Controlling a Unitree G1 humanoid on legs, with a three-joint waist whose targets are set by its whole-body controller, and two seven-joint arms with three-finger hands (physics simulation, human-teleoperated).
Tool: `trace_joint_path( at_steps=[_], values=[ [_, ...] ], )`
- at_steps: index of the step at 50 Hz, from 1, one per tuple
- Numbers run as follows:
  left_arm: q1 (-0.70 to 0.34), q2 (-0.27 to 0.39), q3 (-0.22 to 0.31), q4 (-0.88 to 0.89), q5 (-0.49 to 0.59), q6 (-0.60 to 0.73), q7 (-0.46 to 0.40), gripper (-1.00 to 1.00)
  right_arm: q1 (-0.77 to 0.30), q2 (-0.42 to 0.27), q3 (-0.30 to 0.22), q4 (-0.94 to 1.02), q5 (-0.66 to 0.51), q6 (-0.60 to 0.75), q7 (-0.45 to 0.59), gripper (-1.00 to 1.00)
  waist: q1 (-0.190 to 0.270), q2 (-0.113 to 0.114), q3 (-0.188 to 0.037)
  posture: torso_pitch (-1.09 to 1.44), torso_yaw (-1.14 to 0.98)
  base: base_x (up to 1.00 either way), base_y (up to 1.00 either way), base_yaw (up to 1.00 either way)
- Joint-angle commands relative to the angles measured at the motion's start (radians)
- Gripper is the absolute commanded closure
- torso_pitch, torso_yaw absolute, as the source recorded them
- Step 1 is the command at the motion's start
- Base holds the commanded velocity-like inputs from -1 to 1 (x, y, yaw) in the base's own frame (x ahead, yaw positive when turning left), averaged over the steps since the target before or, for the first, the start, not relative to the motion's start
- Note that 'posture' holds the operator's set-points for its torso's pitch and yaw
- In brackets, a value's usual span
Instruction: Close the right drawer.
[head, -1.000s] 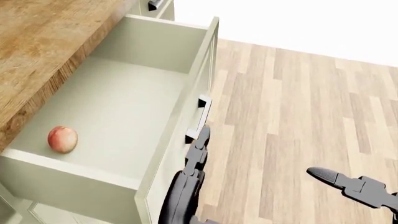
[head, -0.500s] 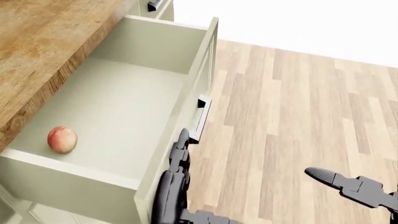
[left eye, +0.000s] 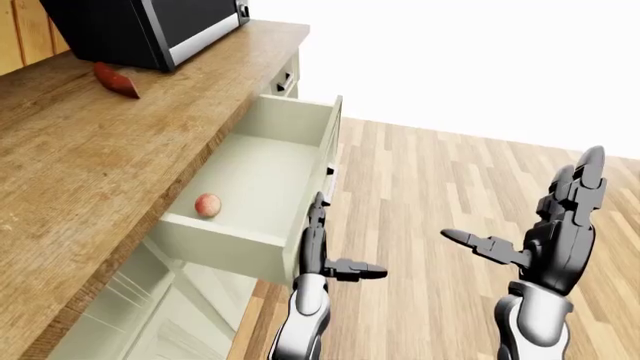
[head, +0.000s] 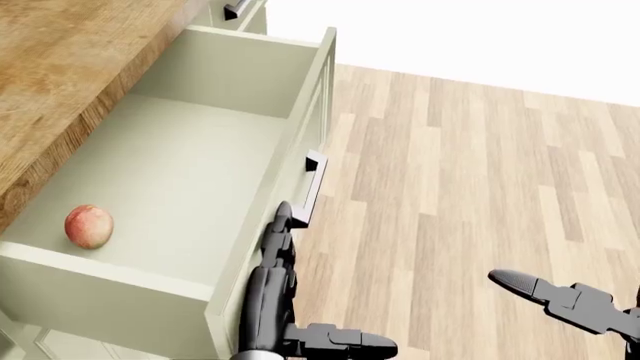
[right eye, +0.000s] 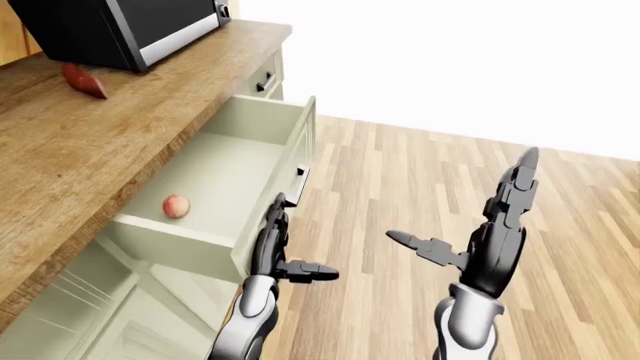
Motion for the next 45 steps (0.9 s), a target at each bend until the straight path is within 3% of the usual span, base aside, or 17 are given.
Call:
trace_joint_path(
  at_steps=[1, 24, 45],
  values=[
    [-0.020, -0.003, 0.024, -0.038, -0.012, -0.024, 0.028, -1.00, -0.014, -0.008, -0.004, -0.040, -0.002, -0.026, -0.002, -1.00, 0.004, -0.007, -0.015, 0.00, 0.00, 0.00, 0.00, 0.00],
    [-0.048, 0.009, 0.070, -0.026, -0.046, -0.036, 0.113, -1.00, -0.014, -0.008, -0.001, -0.036, -0.011, -0.028, -0.005, -1.00, -0.002, -0.004, -0.017, 0.00, 0.00, 0.00, 0.00, 0.00],
    [-0.126, 0.035, 0.145, 0.000, -0.125, -0.012, 0.161, -1.00, -0.012, -0.008, -0.003, -0.035, -0.004, -0.030, -0.003, -1.00, -0.004, 0.001, -0.021, 0.00, 0.00, 0.00, 0.00, 0.00]
  ],
)
